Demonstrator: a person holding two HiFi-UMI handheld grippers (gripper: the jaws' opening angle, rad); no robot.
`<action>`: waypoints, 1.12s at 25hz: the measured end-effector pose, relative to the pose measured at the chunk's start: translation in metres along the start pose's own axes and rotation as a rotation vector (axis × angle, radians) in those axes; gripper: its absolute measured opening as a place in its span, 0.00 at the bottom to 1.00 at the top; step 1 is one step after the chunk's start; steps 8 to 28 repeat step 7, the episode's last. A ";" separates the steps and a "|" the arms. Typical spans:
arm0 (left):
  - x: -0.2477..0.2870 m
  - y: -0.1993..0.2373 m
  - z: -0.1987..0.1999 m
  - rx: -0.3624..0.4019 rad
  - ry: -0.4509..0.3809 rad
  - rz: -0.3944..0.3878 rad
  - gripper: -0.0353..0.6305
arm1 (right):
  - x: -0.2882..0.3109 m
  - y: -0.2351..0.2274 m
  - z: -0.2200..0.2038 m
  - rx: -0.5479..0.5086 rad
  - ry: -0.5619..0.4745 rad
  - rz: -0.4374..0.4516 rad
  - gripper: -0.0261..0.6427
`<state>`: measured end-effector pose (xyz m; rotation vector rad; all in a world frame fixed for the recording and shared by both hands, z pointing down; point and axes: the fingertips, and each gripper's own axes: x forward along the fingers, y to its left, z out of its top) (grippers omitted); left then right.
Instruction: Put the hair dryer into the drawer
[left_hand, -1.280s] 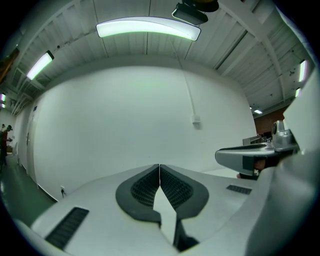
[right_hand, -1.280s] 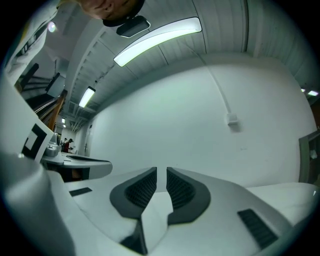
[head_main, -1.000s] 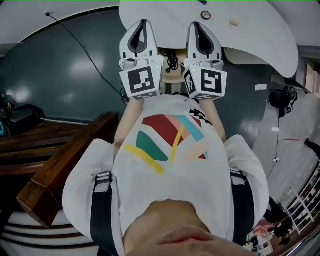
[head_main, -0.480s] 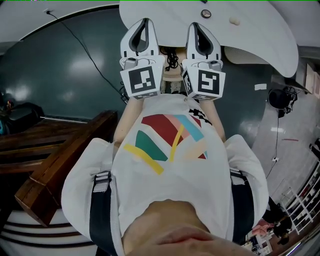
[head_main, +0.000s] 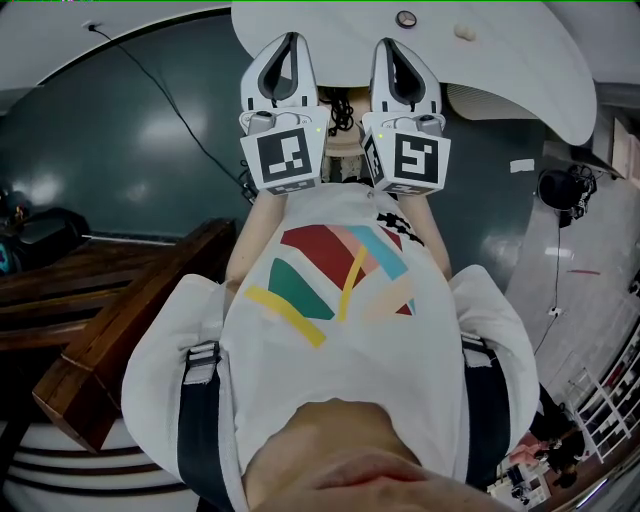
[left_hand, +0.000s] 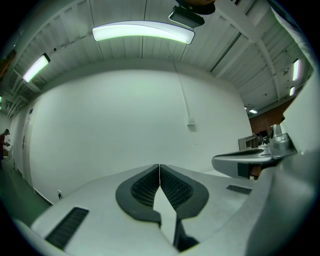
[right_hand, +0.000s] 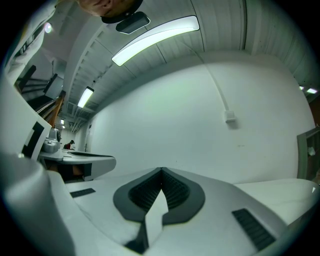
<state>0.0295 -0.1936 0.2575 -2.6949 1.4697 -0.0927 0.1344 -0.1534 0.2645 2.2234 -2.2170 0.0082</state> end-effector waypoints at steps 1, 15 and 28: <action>0.000 -0.001 0.000 0.000 0.000 -0.002 0.08 | 0.000 -0.001 0.000 0.000 0.001 -0.001 0.06; 0.005 -0.007 -0.002 0.001 0.003 -0.007 0.08 | 0.001 -0.007 -0.002 0.000 0.002 -0.002 0.06; 0.005 -0.007 -0.002 0.001 0.003 -0.007 0.08 | 0.001 -0.007 -0.002 0.000 0.002 -0.002 0.06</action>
